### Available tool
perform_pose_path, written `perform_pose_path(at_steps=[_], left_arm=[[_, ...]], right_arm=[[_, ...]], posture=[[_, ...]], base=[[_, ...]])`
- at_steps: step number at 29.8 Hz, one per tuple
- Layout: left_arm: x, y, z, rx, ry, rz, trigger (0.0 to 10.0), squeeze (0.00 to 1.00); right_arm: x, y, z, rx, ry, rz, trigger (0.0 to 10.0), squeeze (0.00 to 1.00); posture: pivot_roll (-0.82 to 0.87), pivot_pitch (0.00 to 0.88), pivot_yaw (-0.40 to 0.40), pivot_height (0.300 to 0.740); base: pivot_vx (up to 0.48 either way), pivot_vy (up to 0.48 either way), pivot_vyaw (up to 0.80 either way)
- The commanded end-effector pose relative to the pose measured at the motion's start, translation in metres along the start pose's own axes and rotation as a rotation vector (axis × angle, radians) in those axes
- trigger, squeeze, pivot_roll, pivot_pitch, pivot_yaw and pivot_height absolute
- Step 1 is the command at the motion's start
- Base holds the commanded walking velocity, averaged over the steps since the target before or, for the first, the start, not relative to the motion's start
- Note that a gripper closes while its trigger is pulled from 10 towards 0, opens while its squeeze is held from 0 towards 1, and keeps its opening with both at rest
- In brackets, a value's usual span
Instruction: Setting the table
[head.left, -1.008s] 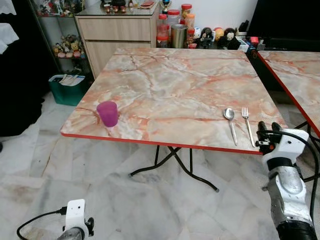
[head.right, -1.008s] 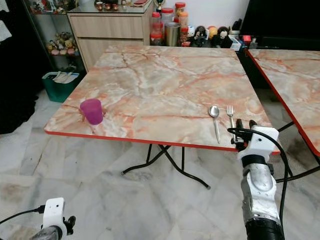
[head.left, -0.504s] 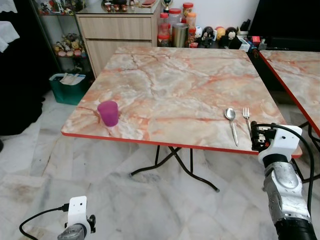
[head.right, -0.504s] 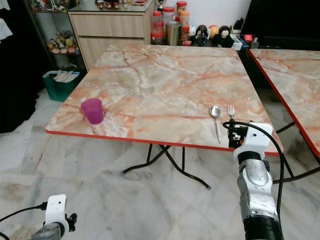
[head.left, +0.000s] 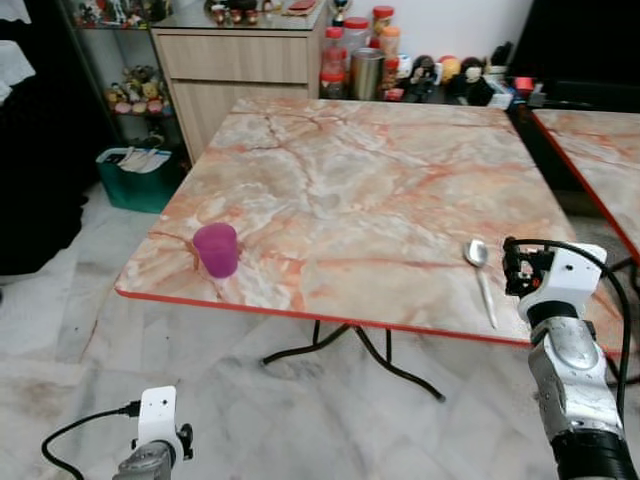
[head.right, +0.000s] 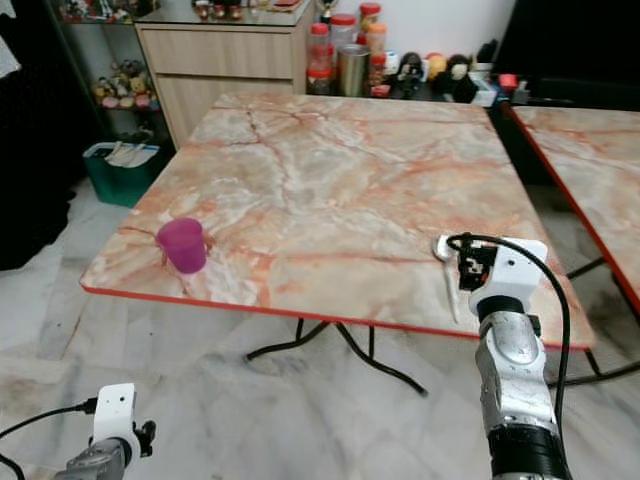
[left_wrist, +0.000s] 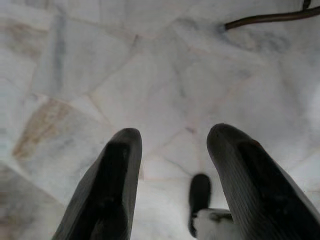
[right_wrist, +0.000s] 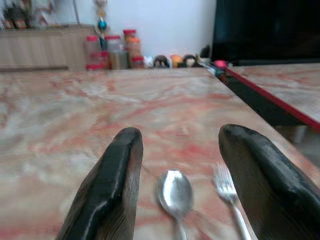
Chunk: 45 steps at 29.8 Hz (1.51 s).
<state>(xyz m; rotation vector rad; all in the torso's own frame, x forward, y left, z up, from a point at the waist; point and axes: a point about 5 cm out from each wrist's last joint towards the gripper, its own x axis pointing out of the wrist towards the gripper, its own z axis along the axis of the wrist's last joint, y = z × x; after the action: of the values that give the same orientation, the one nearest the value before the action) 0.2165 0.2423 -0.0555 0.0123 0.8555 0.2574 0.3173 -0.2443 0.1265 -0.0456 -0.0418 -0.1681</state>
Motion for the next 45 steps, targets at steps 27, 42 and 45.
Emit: perform_pose_path(at_steps=[27, 42, 45], left_arm=[[0.001, -0.013, 0.007, 0.008, -0.01, -0.036, 10.0, 0.0], [-0.001, -0.011, -0.011, 0.099, 0.076, -0.065, 10.0, 0.0], [-0.002, -0.004, -0.019, 0.111, 0.106, -0.049, 10.0, 0.0]], right_arm=[[-0.027, -0.023, -0.005, -0.037, 0.047, -0.047, 10.0, 0.0], [-0.063, -0.036, -0.035, -0.021, 0.227, -0.058, 10.0, 0.0], [-0.062, -0.036, -0.034, -0.009, 0.224, -0.06, 10.0, 0.0]], posture=[[0.03, 0.006, 0.004, 0.74], [0.02, 0.0, 0.012, 0.74], [0.02, 0.004, 0.014, 0.74]], base=[[0.134, 0.0, 0.0], [0.0, 0.0, 0.0], [0.0, 0.0, 0.0]])
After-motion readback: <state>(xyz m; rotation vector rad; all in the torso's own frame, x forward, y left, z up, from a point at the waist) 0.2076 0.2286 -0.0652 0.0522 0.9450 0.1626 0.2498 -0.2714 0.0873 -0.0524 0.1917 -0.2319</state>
